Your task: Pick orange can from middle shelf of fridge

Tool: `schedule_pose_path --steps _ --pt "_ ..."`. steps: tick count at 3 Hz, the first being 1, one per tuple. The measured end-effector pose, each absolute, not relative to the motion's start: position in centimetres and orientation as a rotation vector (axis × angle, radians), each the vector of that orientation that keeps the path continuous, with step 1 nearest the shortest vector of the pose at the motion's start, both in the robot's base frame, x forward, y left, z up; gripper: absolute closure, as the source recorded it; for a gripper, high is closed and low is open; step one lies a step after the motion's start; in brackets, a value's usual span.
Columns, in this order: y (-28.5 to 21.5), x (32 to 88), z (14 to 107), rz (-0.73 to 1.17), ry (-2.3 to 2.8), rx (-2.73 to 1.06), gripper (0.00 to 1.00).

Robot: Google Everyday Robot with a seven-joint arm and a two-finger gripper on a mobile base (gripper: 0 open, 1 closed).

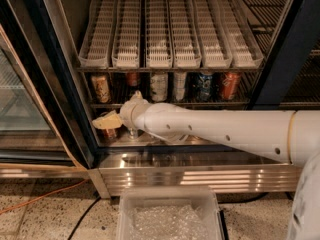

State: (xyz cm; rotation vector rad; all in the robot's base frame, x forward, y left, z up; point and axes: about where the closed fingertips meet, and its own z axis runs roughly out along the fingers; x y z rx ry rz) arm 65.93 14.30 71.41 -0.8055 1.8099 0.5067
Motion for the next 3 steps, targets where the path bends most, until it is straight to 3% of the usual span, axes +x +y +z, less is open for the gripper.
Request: schedule_pose_path --steps 3 --pt "16.8 67.1 71.9 0.397 1.773 -0.729 0.0"
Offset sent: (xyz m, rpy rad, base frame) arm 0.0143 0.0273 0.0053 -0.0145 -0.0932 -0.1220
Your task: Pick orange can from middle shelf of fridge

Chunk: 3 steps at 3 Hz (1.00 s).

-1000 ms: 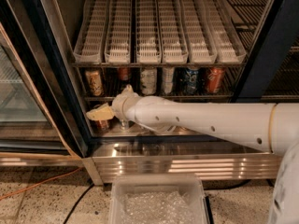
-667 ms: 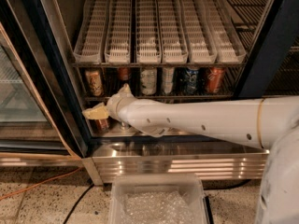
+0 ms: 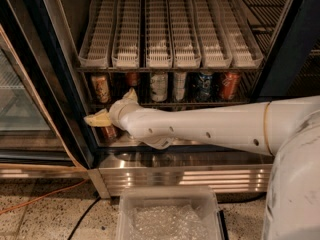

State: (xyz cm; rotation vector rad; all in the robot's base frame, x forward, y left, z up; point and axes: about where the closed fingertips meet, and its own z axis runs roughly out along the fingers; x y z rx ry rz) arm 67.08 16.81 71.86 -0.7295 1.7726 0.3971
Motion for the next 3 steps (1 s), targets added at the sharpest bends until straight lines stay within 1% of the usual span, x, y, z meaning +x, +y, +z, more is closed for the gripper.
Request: schedule_pose_path --steps 1,3 --pt "16.8 67.2 72.1 0.37 1.764 -0.696 0.0" --pt "18.3 67.5 74.2 0.273 1.677 -0.585 0.0"
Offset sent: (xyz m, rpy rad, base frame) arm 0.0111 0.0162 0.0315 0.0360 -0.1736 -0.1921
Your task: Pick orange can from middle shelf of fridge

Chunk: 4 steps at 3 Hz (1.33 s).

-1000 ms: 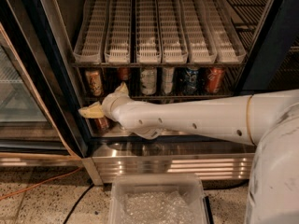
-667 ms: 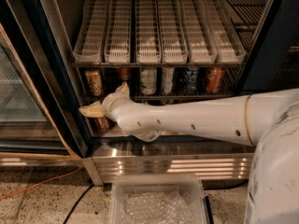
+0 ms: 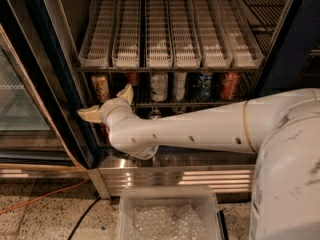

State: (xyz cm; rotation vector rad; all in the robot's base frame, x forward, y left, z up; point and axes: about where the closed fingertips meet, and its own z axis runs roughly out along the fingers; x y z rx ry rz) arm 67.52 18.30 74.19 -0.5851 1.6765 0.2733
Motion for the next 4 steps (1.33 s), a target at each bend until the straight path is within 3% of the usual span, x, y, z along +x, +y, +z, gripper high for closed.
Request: schedule_pose_path --steps 1,3,4 --pt "18.3 67.52 74.19 0.273 1.677 -0.585 0.02" --pt "18.31 67.52 74.19 0.273 1.676 -0.585 0.36" --pt "19.06 67.86 74.31 0.267 1.671 -0.579 0.31"
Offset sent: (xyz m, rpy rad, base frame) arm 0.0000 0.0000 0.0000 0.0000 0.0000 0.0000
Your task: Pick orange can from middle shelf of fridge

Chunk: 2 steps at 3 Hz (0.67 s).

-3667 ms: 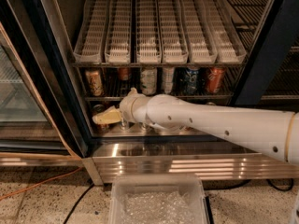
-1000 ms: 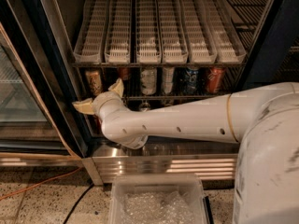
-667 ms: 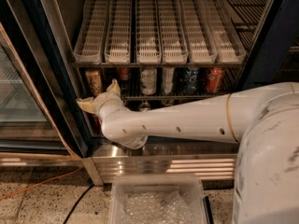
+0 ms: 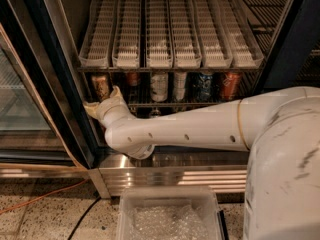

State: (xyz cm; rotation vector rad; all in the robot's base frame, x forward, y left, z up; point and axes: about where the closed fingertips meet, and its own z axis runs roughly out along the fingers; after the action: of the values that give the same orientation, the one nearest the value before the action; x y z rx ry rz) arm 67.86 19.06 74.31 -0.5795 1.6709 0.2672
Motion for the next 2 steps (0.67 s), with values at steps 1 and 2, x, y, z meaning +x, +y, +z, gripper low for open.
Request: schedule_pose_path --steps 1,2 --pt "19.75 68.25 74.29 0.255 1.669 -0.57 0.24" --pt "19.97 68.74 74.32 0.242 1.67 -0.552 0.21"
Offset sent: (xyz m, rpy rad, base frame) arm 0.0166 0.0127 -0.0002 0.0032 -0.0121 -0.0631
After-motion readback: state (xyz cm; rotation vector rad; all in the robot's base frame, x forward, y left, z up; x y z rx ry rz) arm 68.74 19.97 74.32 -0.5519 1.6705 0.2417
